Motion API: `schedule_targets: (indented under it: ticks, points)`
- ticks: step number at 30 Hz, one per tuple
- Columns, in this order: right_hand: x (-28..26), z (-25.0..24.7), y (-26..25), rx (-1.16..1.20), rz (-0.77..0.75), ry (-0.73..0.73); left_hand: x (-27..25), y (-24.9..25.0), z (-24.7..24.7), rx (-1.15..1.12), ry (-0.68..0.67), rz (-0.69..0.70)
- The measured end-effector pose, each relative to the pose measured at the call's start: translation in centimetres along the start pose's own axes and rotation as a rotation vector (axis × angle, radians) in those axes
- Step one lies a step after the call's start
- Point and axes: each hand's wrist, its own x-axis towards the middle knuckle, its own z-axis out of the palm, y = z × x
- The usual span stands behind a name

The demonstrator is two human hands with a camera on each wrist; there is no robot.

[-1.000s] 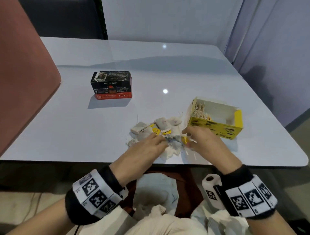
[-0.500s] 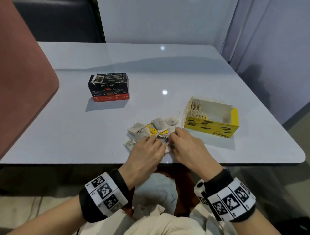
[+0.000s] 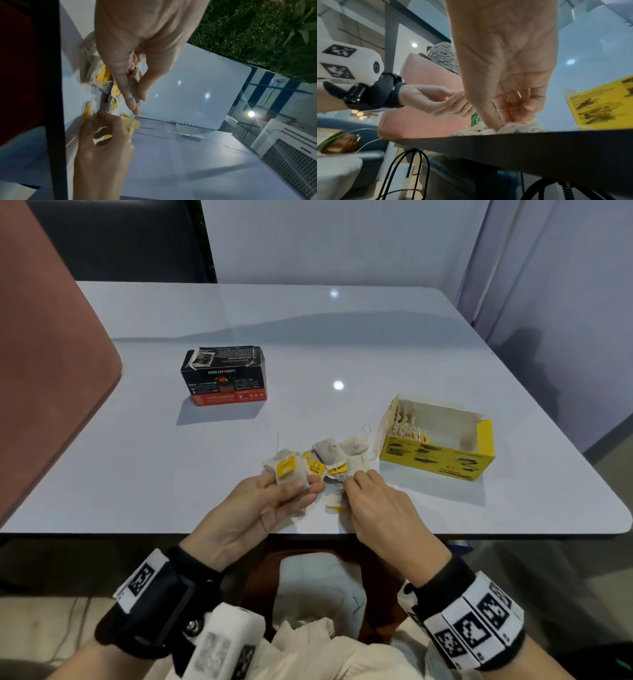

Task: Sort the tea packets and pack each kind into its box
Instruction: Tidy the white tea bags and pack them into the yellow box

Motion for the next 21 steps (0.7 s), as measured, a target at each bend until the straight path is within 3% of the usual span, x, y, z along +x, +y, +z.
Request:
schedule_targets:
  ticks: [2,4,6,8,11,13,16,21]
  points:
    - [0.4,0.2,-0.4,-0.027,-0.022,-0.005,0.2,-0.4,-0.2,0.04,0.009,0.006]
    - [0.8,-0.1,0.1,0.132,0.043,-0.033,0.1,-0.6,-0.2,0.063,0.004,0.004]
    - [0.8,-0.6,1.3,0.534,0.21,-0.027,0.0,-0.7,-0.4,0.088,-0.017,0.009]
    - [0.9,-1.3,2.6,1.083,0.396,-0.014,-0.4,-0.7,-0.5,0.159,-0.031,0.037]
    - [0.4,-2.1,3.4,1.84,0.54,-0.158,-0.5,-0.7,-0.5,0.243,-0.041,0.061]
    - [0.0,-2.5,3.2,2.088,0.578,-0.266,-0.4,-1.0,-0.2,0.264,-0.039,0.062]
    - [-0.1,-2.5,2.6,2.146,0.517,-0.285,-0.3,-1.5,0.4,0.283,-0.052,0.054]
    - [0.4,-2.0,1.8,1.652,0.392,-0.148,-0.2,-1.7,0.7,0.269,-0.129,0.012]
